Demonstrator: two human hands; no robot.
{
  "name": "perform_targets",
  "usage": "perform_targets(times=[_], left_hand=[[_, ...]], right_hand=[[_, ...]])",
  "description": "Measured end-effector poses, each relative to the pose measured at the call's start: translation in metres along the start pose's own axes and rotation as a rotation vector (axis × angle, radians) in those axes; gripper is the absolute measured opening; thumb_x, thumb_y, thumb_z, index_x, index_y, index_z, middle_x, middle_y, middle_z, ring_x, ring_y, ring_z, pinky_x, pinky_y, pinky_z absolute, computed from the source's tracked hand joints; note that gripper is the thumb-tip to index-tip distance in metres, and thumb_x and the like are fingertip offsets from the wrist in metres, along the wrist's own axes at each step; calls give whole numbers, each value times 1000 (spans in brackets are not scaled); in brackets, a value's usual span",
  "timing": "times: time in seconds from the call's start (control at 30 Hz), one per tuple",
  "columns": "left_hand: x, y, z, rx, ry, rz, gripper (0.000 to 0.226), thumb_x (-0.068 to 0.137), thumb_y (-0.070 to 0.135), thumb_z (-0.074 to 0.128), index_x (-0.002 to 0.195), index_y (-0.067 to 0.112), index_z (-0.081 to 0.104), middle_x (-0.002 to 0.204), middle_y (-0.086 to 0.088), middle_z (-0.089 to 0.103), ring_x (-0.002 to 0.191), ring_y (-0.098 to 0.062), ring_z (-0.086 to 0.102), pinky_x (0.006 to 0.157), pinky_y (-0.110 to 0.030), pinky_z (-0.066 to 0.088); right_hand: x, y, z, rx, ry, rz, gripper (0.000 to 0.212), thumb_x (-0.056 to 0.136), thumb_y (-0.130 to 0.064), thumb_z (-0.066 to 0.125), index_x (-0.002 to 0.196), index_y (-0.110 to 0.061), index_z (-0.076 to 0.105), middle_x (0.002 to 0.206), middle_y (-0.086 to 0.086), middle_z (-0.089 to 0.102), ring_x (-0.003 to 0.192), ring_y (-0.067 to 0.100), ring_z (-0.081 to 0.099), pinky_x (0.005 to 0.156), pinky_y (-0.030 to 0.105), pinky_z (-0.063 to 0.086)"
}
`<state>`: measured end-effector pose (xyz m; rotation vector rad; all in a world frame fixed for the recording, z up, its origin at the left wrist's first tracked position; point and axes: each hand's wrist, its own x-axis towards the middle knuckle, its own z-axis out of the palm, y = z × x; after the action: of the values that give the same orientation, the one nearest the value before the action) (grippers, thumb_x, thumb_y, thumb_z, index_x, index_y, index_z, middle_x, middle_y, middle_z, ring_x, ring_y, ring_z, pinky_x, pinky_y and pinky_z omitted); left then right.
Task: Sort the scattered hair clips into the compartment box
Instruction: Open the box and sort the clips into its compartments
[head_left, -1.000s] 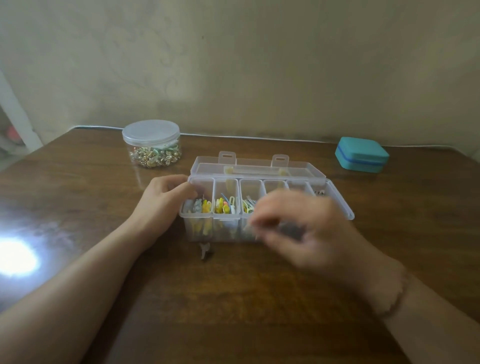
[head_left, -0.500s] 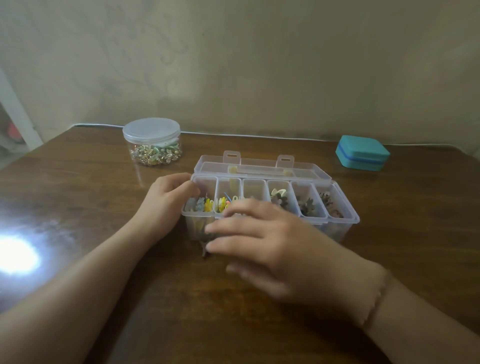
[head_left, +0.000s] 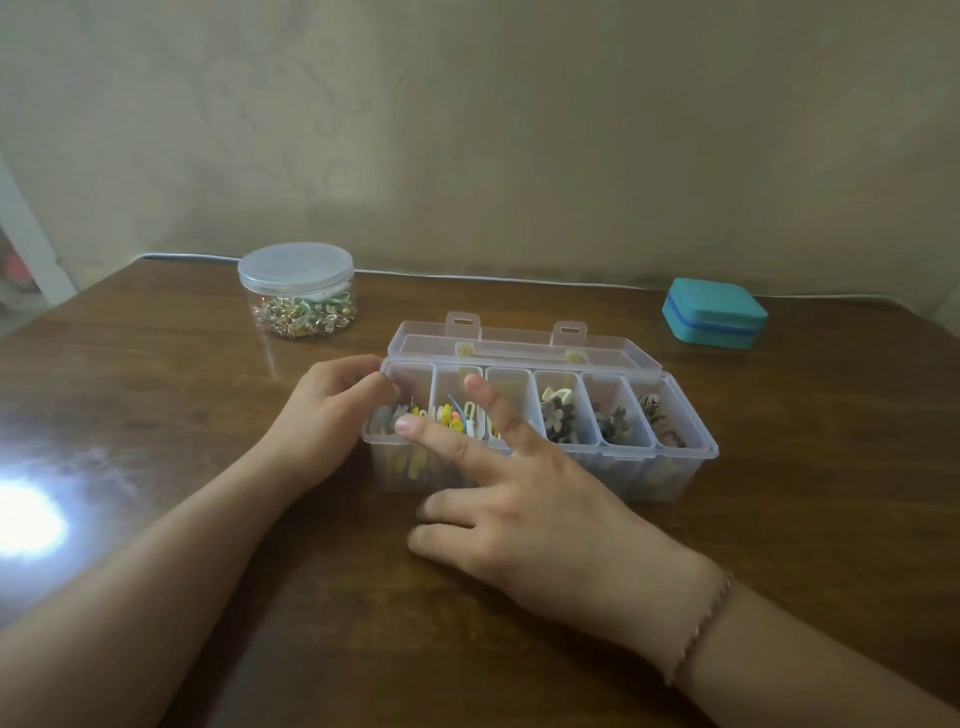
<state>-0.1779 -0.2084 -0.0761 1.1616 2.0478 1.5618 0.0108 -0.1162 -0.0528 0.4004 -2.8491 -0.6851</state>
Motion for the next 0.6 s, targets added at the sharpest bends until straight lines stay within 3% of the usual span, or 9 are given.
perform_targets(times=[0.1, 0.3, 0.43, 0.6], left_hand=[[0, 0, -1, 3, 6, -12, 29, 74, 29, 50, 81, 17, 76, 79, 4, 74, 78, -8, 64, 73, -33, 46], [0, -1, -2, 26, 5, -28, 34, 75, 31, 50, 89, 15, 77, 94, -7, 76, 97, -24, 67, 88, -43, 51], [0, 0, -2, 32, 2, -37, 33, 74, 32, 49, 87, 19, 77, 94, -2, 77, 95, -18, 67, 87, -36, 50], [0, 0, -2, 31, -1, -23, 33, 75, 32, 49, 85, 18, 77, 92, -5, 76, 96, -24, 67, 88, -42, 50]], right_hand=[[-1, 3, 2, 15, 54, 32, 37, 95, -9, 38, 98, -26, 71, 92, -5, 72, 140, 35, 34, 113, 65, 3], [-15, 24, -2, 143, 1, -23, 28, 89, -19, 57, 111, -33, 69, 125, -8, 65, 148, 32, 12, 114, 64, -6], [-17, 30, 5, 132, 49, 0, 25, 90, -16, 59, 104, -33, 71, 106, -10, 71, 141, 30, 32, 115, 62, -1], [-19, 28, 7, 135, 173, 8, 17, 90, -21, 63, 99, -31, 73, 97, -8, 70, 129, 27, 44, 115, 63, 5]])
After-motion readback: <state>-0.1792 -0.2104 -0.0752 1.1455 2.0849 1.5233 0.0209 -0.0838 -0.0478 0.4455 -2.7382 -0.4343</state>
